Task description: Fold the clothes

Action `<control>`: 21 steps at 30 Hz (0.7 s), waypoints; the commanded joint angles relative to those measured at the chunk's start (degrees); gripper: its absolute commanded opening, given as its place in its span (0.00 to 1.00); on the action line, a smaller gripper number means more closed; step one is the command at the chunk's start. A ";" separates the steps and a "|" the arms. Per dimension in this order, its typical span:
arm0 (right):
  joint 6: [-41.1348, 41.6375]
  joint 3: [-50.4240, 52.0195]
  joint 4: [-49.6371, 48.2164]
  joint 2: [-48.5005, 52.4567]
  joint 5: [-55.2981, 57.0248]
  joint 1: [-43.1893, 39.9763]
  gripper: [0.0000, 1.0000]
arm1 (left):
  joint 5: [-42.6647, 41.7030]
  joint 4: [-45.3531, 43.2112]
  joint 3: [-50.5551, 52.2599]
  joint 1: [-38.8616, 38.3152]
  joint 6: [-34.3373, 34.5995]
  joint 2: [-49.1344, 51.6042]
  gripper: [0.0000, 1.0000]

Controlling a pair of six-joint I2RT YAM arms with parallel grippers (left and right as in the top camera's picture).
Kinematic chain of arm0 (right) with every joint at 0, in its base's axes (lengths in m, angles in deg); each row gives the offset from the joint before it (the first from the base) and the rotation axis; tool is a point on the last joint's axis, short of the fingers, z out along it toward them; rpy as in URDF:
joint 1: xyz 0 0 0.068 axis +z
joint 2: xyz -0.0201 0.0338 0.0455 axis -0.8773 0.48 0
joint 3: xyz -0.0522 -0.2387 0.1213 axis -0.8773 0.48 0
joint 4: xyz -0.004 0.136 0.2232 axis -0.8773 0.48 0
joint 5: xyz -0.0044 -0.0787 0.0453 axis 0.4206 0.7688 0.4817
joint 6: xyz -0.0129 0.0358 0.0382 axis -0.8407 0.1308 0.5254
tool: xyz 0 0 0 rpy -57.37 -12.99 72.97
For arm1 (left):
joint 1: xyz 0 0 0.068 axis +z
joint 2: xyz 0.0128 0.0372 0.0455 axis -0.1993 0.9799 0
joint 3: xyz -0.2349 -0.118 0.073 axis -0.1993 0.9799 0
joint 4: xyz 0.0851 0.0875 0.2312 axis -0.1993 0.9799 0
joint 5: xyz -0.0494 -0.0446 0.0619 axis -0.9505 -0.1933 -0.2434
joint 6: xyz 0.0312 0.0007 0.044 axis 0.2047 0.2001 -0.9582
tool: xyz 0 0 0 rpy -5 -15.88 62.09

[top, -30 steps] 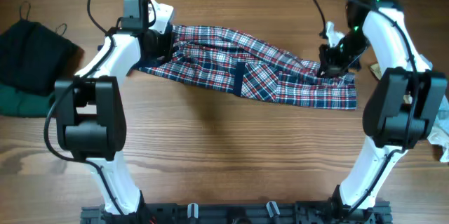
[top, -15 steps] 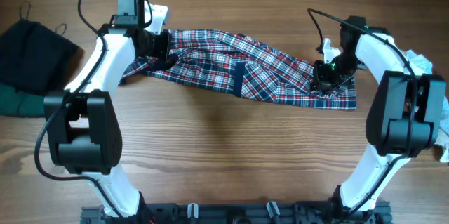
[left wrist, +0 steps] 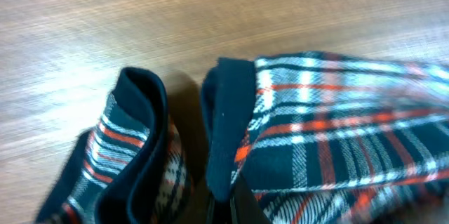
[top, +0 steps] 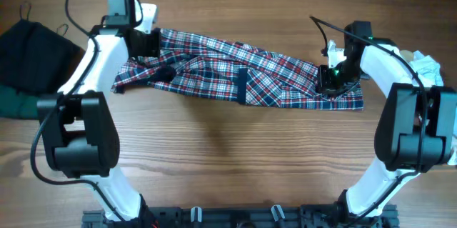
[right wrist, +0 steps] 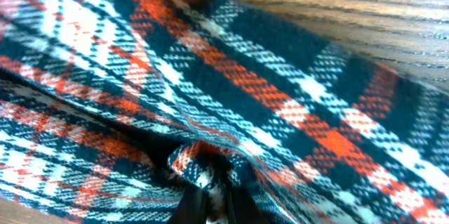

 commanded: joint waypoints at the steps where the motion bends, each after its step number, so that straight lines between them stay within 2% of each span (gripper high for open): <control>1: 0.61 5.75 -7.41 8.24 18.67 -0.66 0.05 | 2.69 -3.02 -0.02 3.26 0.09 -0.92 0.04; 6: 0.59 6.14 -8.76 8.24 19.82 -0.70 0.04 | 2.67 -2.60 0.02 4.07 0.13 -0.83 0.04; 11: 0.59 6.14 -10.03 8.24 19.80 -0.70 0.05 | 2.47 5.40 0.02 4.07 0.13 -0.81 0.04; 12: 0.61 6.14 -10.21 8.24 19.80 -0.70 0.10 | 2.47 6.58 0.02 4.07 0.13 -0.81 0.04; 14: 0.59 6.14 -10.16 8.24 19.82 -0.70 0.33 | 2.47 8.24 0.04 4.07 0.13 -0.81 0.04; 17: 0.20 6.14 -10.84 8.24 20.20 -0.74 0.39 | 2.43 8.48 0.09 4.02 0.15 -0.81 0.04; 21: -0.07 6.08 -12.46 8.24 24.59 -1.57 0.40 | 1.60 8.68 0.09 4.02 0.15 -0.81 0.04</control>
